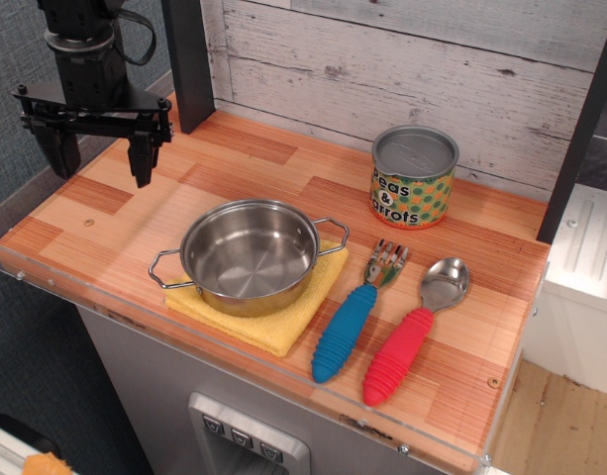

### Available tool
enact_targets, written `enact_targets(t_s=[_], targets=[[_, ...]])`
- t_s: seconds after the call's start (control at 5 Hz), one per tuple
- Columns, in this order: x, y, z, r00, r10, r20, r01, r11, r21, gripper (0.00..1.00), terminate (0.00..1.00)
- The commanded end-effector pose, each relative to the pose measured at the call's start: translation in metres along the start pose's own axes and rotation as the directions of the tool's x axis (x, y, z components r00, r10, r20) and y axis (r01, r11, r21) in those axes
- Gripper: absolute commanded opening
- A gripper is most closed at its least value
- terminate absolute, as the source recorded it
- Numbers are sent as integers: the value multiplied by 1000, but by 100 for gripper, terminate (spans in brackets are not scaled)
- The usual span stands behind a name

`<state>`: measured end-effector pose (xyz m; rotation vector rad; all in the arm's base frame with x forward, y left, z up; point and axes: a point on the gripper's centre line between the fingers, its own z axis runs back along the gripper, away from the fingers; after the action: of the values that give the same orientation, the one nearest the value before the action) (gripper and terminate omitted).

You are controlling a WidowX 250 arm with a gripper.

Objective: Pick up the red spoon and place it on the left of the pot

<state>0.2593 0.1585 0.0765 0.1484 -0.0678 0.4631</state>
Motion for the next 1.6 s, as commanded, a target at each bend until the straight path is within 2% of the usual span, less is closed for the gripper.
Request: enact_targets(t_s=[0.0, 0.2, 0.4, 0.8, 1.0, 1.4], targets=[[0, 0, 0, 1000, 0, 0, 0, 1000, 0, 100, 0], [-2, -9, 9, 999, -35, 5, 35, 999, 3, 100, 0], [-5, -21, 21, 997, -64, 36, 64, 998, 12, 100, 0], [-16, -83, 32, 976, -214, 44, 214, 977, -8, 100, 0], [-36, -130, 37, 944, -323, 70, 327, 944, -46, 100, 0], [-63, -184, 32, 894, -444, 61, 448, 891, -79, 100, 0]])
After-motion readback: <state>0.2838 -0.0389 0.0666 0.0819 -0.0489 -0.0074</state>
